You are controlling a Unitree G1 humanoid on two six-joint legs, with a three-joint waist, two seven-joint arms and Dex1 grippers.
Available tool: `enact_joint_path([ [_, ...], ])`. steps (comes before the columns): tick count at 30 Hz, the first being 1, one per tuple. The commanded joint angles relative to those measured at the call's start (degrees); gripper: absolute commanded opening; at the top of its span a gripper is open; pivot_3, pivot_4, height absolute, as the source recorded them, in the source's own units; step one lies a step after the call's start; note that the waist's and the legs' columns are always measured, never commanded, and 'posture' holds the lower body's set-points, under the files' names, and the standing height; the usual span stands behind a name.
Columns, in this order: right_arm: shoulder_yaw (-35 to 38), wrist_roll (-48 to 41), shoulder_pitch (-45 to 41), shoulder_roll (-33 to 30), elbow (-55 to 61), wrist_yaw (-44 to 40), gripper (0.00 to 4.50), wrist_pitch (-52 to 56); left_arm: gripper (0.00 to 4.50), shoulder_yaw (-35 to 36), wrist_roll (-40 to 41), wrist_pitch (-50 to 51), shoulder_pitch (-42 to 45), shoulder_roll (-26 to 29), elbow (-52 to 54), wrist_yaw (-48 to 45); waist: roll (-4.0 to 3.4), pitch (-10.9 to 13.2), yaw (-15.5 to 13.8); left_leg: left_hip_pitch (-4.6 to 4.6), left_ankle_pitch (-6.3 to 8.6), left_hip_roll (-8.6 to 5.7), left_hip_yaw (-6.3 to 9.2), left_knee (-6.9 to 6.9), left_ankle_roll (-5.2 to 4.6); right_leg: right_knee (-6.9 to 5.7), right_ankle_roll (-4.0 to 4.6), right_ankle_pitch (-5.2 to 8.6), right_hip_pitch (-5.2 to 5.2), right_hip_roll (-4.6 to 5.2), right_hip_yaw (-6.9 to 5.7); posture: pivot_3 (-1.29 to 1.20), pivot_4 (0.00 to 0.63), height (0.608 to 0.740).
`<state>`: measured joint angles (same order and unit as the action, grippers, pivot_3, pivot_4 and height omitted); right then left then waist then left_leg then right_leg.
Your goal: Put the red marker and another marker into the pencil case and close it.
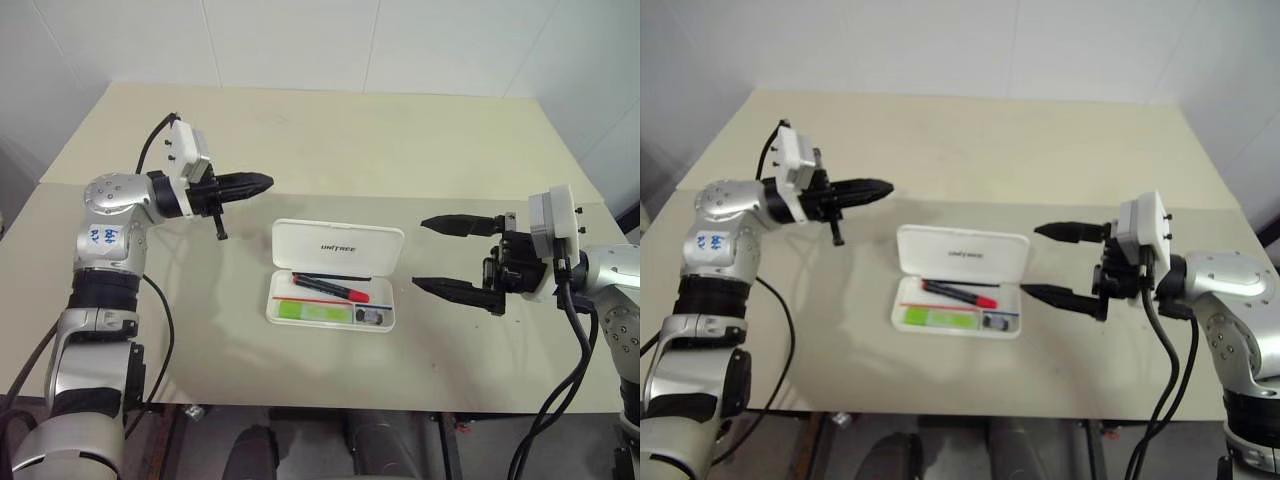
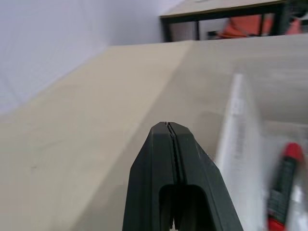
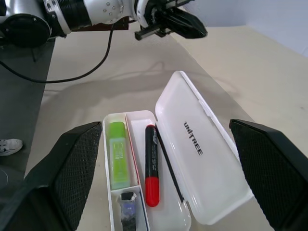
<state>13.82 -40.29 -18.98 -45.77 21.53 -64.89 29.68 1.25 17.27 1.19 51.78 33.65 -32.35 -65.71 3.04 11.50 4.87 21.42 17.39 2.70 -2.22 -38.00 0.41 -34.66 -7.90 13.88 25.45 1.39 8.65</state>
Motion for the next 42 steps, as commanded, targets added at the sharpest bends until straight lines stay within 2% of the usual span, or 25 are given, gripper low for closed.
enact_joint_path([
  [1, 0.49, -0.58, -0.51, -0.18, 1.21, 1.10, 4.50, -0.94, 0.03, -3.11, -4.94, -4.26, -0.40, -0.37, -1.50, -0.12, 0.01, 0.01, -0.05, 0.02, 0.00, 0.00, 0.02, 0.02, 0.00, 0.00, 0.00, 0.00, 0.03, -0.01, -0.02, 0.00, 0.150, 0.740],
  [3, 0.71, -1.00, 0.08, -0.17, 2.20, 1.74, 4.50, -0.62, 0.03, -5.14, -6.20, -4.94, -1.66, -0.80, -0.63, -1.99, 0.01, 0.01, -0.08, 0.02, 0.00, 0.00, 0.02, 0.05, 0.00, 0.02, 0.01, 0.01, 0.03, -0.01, -0.02, 0.00, 0.150, 0.740],
  [13, 1.43, -1.87, 1.57, -0.34, 3.47, 3.98, 4.50, -0.34, 0.03, -6.89, -1.98, -3.74, -5.33, -1.74, 6.43, -14.44, 0.01, 0.00, -0.11, 0.06, 0.01, 0.00, 0.01, 0.01, 0.01, 0.05, 0.00, 0.00, 0.02, 0.00, 0.01, 0.00, 0.150, 0.740],
  [18, 0.67, -1.71, 2.11, 0.42, 3.98, 5.10, 4.50, -0.69, 0.03, -12.29, -4.94, -2.63, -9.65, 0.54, 13.86, -19.55, 0.00, 0.00, -0.01, 0.02, 0.00, 0.01, 0.00, 0.01, 0.01, 0.03, 0.00, 0.00, 0.02, 0.00, 0.03, 0.00, 0.150, 0.740],
  [22, 0.31, -1.59, 2.56, 1.07, 4.53, 5.91, 4.50, -0.82, 0.03, -14.71, -6.26, -0.87, -12.33, 0.39, 17.69, -18.34, 0.00, 0.00, -0.10, 0.03, 0.00, 0.01, 0.02, 0.00, 0.01, 0.00, 0.01, 0.00, 0.01, 0.00, 0.04, 0.00, 0.150, 0.740],
  [26, -0.02, -1.46, 3.13, 1.71, 5.23, 6.61, 4.50, -0.93, 0.03, -16.79, -10.48, -0.64, -13.33, 0.25, 17.33, -14.57, 0.00, 0.00, -0.11, 0.02, 0.00, 0.00, 0.01, -0.07, 0.01, 0.01, 0.01, 0.00, -0.02, 0.00, 0.06, 0.00, 0.150, 0.740],
  [32, -0.60, -1.90, 3.90, 2.88, 6.72, 8.18, 4.50, -0.73, 0.03, -18.58, -11.91, 1.63, -13.82, -0.07, 18.32, -13.12, -0.04, -0.02, -0.06, -0.07, 0.00, 0.00, 0.00, -0.08, 0.00, -0.01, 0.04, 0.02, -0.08, 0.00, 0.08, 0.00, 0.150, 0.740],
  [36, -0.71, -1.78, 4.49, 3.10, 6.73, 8.24, 4.50, -0.99, 0.03, -16.85, -8.60, 3.84, -14.46, -0.53, 21.02, -12.80, -0.06, -0.03, -0.07, -0.13, 0.00, 0.00, 0.01, -0.08, 0.00, 0.00, 0.11, 0.05, -0.14, 0.00, 0.07, 0.00, 0.150, 0.740],
  [42, -0.05, 0.07, 4.22, 1.79, 2.53, 5.38, 4.50, -3.70, 0.03, -7.40, 0.67, 12.58, -15.64, 6.31, 28.39, -14.40, -0.04, -0.02, 0.19, -0.09, 0.00, 0.02, 0.01, -0.04, 0.00, -0.04, 0.08, 0.04, -0.06, -0.03, 0.07, 0.00, 0.150, 0.740],
])
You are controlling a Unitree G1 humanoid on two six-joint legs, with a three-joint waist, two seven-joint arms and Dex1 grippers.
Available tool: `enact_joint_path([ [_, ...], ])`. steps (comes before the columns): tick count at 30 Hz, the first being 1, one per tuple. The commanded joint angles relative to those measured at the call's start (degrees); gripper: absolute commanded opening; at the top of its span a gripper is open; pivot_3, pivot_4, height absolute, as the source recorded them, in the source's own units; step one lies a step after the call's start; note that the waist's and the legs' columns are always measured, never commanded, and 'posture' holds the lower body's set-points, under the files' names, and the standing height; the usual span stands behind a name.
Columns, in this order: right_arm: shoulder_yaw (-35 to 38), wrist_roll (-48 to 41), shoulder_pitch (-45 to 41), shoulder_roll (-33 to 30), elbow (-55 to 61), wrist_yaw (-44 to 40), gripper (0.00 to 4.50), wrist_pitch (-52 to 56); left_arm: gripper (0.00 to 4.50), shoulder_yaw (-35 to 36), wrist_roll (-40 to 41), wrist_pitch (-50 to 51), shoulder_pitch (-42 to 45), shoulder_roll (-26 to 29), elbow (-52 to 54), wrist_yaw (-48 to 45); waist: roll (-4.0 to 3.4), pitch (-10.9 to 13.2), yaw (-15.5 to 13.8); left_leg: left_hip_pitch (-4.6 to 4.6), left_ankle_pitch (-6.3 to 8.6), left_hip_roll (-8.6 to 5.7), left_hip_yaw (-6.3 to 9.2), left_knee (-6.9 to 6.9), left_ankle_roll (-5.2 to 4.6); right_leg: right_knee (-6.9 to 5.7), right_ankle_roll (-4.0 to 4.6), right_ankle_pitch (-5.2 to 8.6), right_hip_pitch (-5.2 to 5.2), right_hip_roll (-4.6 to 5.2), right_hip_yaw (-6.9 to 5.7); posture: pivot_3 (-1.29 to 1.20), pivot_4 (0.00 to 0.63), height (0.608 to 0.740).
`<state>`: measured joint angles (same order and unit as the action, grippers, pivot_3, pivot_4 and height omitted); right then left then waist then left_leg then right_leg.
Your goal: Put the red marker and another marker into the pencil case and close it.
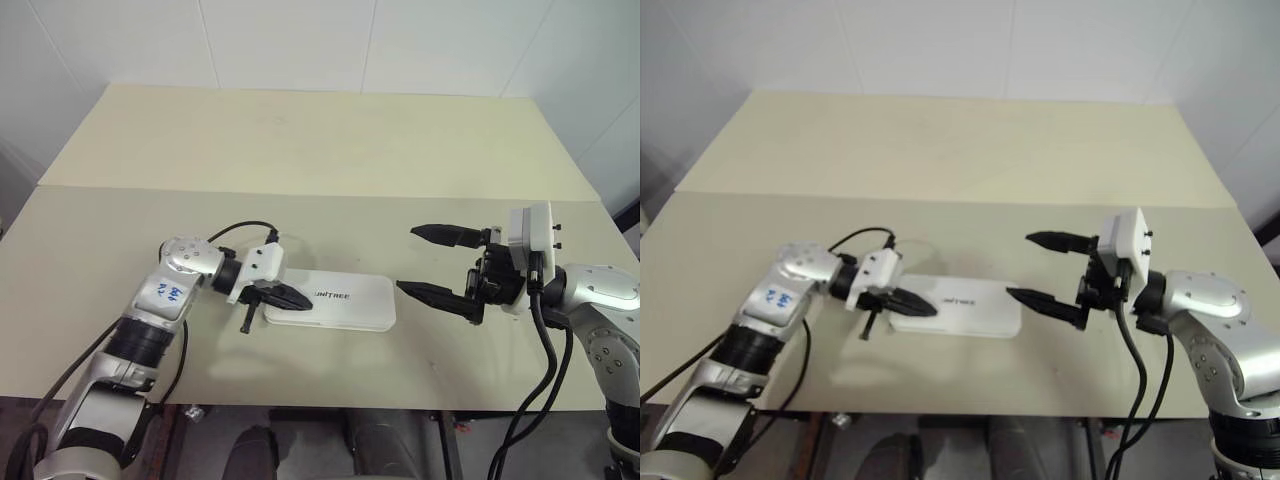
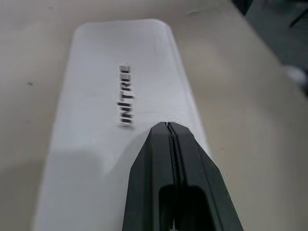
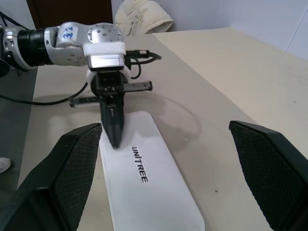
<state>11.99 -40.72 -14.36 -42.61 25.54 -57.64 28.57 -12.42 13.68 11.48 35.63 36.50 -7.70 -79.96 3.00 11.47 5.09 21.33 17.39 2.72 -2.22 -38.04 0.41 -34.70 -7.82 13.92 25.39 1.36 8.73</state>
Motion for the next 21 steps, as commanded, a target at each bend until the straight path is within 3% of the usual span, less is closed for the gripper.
enact_joint_path([
  [1, 1.99, 0.65, -0.55, -1.77, -2.42, -2.63, 4.50, -3.04, 0.40, 8.21, 4.82, 2.51, 0.43, 4.34, 3.55, 1.05, -0.01, 0.00, -0.07, 0.01, 0.00, 0.01, 0.02, 0.00, 0.00, -0.01, 0.00, 0.00, 0.01, -0.01, -0.02, 0.00, 0.150, 0.740],
  [7, 2.67, 4.10, -2.35, -3.06, -9.58, -5.91, 4.50, -9.34, 2.34, 17.13, 6.50, 4.28, -5.10, 9.89, 2.10, 4.70, -0.02, 0.00, -0.02, -0.02, 0.00, 0.01, -0.04, 0.00, 0.00, 0.03, 0.03, 0.01, -0.01, 0.03, -0.01, 0.00, 0.150, 0.740],
  [13, 2.92, 5.49, -1.08, -4.23, -11.97, -8.48, 4.50, -11.95, 4.34, 21.64, 6.51, 2.16, -9.64, 10.40, 1.75, 8.76, -0.01, 0.01, -0.31, -0.02, 0.00, 0.02, -0.02, 0.05, 0.00, 0.02, 0.10, 0.06, 0.01, 0.04, -0.06, 0.00, 0.150, 0.740],
  [21, 3.39, 6.70, 2.57, -5.79, -13.31, -11.39, 4.50, -13.51, 4.47, 23.58, 7.70, -0.54, -12.21, 8.51, 3.75, 11.76, -0.01, 0.01, -0.30, 0.00, 0.01, 0.01, -0.06, 0.05, 0.01, 0.05, 0.11, 0.06, 0.00, 0.08, -0.06, 0.00, 0.150, 0.740],
])
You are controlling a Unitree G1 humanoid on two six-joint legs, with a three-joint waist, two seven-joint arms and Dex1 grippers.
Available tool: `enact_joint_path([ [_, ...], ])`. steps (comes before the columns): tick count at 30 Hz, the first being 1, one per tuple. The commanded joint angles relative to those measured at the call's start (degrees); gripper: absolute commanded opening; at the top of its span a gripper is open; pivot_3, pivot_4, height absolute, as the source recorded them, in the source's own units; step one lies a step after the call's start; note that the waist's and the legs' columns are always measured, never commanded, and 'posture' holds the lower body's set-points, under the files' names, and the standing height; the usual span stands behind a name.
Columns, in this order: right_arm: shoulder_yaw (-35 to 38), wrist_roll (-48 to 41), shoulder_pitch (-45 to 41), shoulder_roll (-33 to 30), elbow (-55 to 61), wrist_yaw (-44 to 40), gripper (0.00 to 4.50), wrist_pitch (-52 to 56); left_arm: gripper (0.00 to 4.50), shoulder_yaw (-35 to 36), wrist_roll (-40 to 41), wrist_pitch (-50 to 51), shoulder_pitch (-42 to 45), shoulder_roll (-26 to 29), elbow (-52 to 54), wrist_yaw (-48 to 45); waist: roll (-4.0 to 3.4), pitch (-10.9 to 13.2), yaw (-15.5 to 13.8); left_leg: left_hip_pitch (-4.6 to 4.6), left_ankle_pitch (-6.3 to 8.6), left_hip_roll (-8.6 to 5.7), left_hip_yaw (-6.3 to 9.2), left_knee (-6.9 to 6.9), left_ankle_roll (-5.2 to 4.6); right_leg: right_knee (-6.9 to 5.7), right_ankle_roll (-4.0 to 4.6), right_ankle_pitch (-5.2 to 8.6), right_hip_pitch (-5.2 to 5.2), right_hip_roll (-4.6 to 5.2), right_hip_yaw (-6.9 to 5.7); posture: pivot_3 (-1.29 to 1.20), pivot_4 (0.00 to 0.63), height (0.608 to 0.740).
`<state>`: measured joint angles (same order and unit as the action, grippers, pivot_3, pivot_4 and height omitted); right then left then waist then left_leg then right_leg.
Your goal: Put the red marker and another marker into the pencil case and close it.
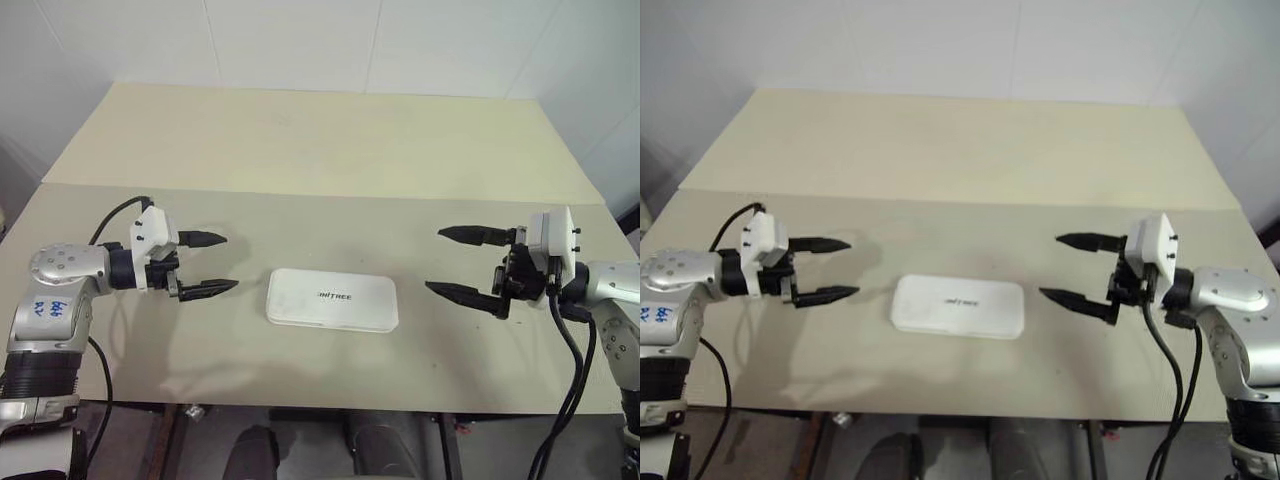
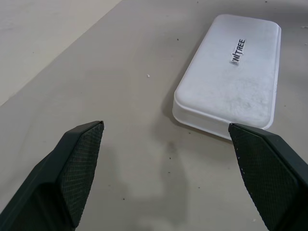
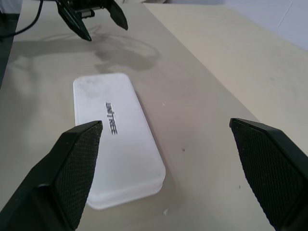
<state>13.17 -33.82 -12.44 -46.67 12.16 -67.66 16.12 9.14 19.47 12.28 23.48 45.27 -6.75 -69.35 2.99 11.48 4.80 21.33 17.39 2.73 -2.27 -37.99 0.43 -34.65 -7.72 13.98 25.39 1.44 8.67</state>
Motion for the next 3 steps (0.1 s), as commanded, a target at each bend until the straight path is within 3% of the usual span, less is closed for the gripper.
enact_joint_path([
  [1, 2.24, 0.05, 0.87, -2.02, -0.25, -1.77, 4.50, -1.40, 4.47, 2.19, 1.92, -2.00, 0.12, -0.46, 2.82, 1.74, 0.00, 0.00, 0.01, 0.00, 0.00, 0.00, 0.00, 0.00, 0.00, -0.01, 0.00, 0.00, 0.00, 0.00, 0.00, 0.00, 0.150, 0.740],
  [3, 2.48, 0.11, 0.62, -2.06, -1.00, -2.05, 4.50, -1.95, 4.47, 2.50, 2.27, -2.78, 0.40, -0.64, 2.83, 2.54, 0.00, 0.00, 0.09, -0.01, 0.00, 0.00, -0.02, -0.01, 0.00, -0.02, 0.00, 0.00, 0.00, 0.00, 0.02, 0.00, 0.150, 0.740],
])
